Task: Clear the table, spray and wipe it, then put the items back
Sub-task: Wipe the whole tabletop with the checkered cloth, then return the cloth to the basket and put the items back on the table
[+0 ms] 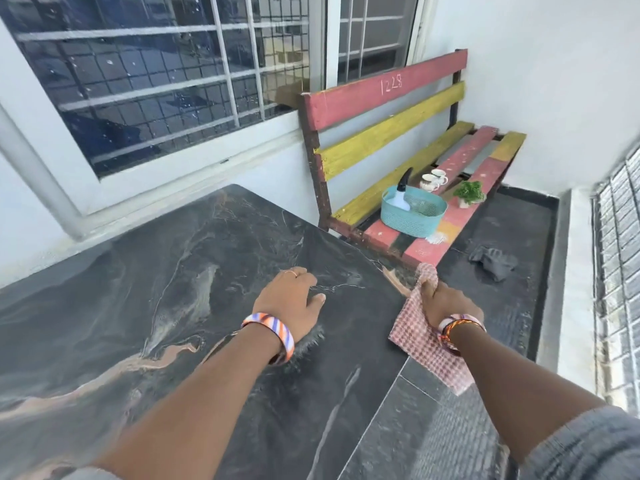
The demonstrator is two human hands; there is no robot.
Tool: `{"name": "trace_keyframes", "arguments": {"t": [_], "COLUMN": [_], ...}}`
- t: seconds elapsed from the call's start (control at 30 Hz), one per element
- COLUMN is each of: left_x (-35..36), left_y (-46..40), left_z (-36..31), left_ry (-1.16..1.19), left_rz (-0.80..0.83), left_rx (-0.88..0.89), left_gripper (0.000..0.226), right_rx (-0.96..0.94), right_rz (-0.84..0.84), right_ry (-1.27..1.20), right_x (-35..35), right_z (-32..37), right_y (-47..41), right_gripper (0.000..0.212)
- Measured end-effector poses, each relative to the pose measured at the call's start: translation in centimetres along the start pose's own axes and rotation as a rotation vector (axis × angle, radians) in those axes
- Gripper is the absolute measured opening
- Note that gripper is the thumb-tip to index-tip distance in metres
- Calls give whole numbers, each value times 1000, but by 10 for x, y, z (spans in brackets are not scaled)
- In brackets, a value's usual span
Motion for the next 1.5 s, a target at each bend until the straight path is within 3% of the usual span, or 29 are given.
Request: {"name": "trace_keyframes", "arguments": {"t": [0.23, 0.33, 0.4, 0.5, 0.57, 0.63, 0.7, 0.8, 0.87, 0.93, 0.97, 1.0, 1.07, 1.13, 1.17, 1.27, 1.33, 1.37, 1.43, 1.5], "left_x": [16, 29, 42, 57, 66, 72, 75, 78, 82, 82, 85, 90, 93, 95, 97, 102, 111, 115, 139, 167], "left_y": [-24, -47, -65, -100, -133, -170, -207, -249, -275, -298, -308, -320, -332, -348, -359, -407, -440, -455, -491, -521], "left_z": [-44, -87, -123, -177, -208, -226, -249, -273, -286, -289, -287, -288, -292, -294, -293, -272, -265, -263, -251, -232], "left_ry": [364, 609, 699, 726, 619, 539, 604, 765, 798, 698, 640, 622, 612, 462, 355, 277, 368, 451, 831, 1145], "left_rz": [64, 174, 270, 346, 341, 286, 203, 120, 86, 60, 84, 150, 281, 335, 329, 171, 136, 146, 224, 220], "left_rx": [-36, -29, -8, 50, 85, 79, 60, -45, -100, -164, -177, -166, -57, 63, 68, -93, -144, -175, -337, -579], "left_gripper": [48, 58, 51, 55, 50, 43, 43, 38, 31, 11, 33, 54, 90, 120, 120, 62, 57, 58, 40, 15], "right_rx": [-111, -258, -337, -396, -335, -287, -273, -373, -434, -466, -460, -455, -394, -312, -278, -159, -32, 29, 134, 130], "right_rz": [-151, -174, -155, 0, 135, 272, 394, 561, 636, 581, 535, 497, 445, 390, 374, 340, 336, 330, 390, 585], "right_ry": [-93, -149, -209, -455, -687, -911, -1037, -838, -717, -586, -503, -452, -457, -594, -677, -981, -1236, -1338, -1461, -1395], "right_x": [-44, -67, -78, -83, -83, -78, -77, -76, -73, -77, -80, -82, -90, -101, -105, -113, -112, -110, -95, -75], "right_z": [-43, -31, -25, -25, -40, -56, -83, -113, -123, -127, -128, -131, -134, -139, -138, -130, -120, -113, -96, -69], "right_y": [13, 15, 6, -32, -68, -99, -134, -167, -185, -211, -222, -242, -271, -301, -317, -370, -407, -427, -471, -503], "right_gripper": [55, 40, 32, 23, 27, 30, 42, 81, 68, 32, 16, 16, 42, 42, 37, 24, 22, 20, 19, 17]}}
Point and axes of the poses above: each hand's wrist, its own y-axis away from the middle knuckle, its own x-axis out of the palm, z = x × y, the point moved 8 cm from there along -y, towards the middle knuckle, and after that the axes turned 2 degrees about -y, right-handed, at the moved point
